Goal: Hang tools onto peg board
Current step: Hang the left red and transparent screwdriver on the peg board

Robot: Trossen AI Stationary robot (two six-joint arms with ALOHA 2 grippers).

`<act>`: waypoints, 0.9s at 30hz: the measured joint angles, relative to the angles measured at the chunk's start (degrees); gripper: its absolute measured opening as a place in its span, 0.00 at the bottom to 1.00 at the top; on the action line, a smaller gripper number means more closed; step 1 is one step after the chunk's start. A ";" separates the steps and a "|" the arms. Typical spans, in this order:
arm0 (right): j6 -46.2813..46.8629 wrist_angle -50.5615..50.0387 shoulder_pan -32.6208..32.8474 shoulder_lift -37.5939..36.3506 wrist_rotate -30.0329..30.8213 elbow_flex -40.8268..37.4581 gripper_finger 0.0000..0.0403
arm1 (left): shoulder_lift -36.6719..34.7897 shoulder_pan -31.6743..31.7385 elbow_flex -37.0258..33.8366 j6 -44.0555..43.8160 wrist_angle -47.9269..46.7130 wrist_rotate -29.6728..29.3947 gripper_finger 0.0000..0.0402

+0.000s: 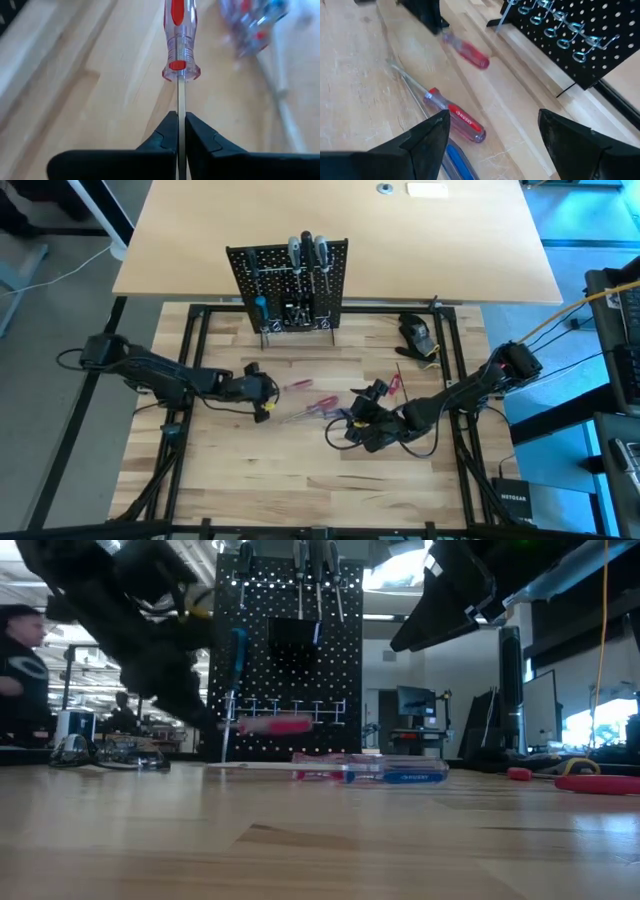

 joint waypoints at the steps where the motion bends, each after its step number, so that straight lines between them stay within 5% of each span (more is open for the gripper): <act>1: 0.08 -0.06 0.00 0.47 -0.10 0.00 0.75 | -1.11 -0.62 0.00 0.41 0.41 -0.18 0.01; 13: -3.16 6.99 -3.21 5.45 -7.02 -0.02 0.68 | -7.84 -10.23 0.02 10.83 12.45 -1.76 0.02; 27: -23.14 30.93 -3.04 4.96 -12.07 0.00 0.07 | -8.71 -13.84 0.09 13.32 17.09 1.34 0.02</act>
